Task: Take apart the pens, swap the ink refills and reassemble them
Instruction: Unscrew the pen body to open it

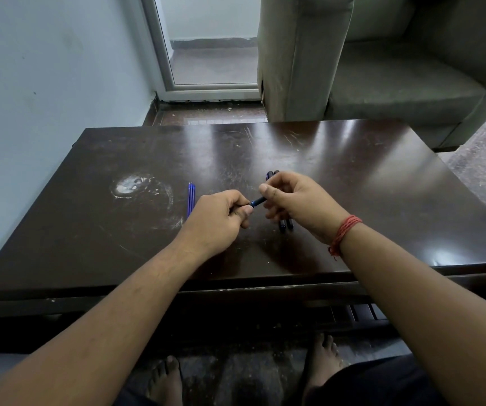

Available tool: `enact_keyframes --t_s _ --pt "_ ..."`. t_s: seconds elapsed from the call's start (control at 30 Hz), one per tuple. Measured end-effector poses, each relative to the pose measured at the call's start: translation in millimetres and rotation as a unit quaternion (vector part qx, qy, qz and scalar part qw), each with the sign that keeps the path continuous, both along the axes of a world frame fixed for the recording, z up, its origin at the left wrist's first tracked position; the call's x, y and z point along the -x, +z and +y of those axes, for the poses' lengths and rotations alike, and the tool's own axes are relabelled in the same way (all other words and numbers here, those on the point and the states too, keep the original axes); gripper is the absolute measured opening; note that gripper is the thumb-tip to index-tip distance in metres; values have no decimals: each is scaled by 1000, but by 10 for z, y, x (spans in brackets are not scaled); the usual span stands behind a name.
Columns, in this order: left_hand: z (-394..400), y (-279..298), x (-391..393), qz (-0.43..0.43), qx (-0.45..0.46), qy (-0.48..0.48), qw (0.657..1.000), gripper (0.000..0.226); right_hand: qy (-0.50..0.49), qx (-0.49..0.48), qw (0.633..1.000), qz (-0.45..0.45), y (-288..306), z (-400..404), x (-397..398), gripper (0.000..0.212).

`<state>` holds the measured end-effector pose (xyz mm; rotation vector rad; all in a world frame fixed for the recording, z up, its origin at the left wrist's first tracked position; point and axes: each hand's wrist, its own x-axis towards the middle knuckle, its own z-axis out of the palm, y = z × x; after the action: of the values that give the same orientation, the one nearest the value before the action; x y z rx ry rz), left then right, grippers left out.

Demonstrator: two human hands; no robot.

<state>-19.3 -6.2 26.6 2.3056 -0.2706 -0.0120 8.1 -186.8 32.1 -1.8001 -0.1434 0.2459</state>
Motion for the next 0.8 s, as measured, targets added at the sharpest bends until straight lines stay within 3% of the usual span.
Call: enact_keyframes --t_s 0.2,0.33,0.47,0.63,0.8 --pt "-7 7 -5 -9 3 0 1000 14 23 -39 999 14 13 -2 -12 6" --pt "1 -3 -15 -9 1 4 1000 15 23 -79 997 9 17 -15 -14 16" --pt "12 -13 -9 -10 0 9 1000 15 -8 -49 998 33 -4 53 12 22" --pt "-12 -15 -3 -13 -2 4 1000 16 9 -52 998 32 8 61 28 9" --pt "-3 -26 -14 -15 -1 6 1000 16 -13 -85 995 54 -38 65 11 27"
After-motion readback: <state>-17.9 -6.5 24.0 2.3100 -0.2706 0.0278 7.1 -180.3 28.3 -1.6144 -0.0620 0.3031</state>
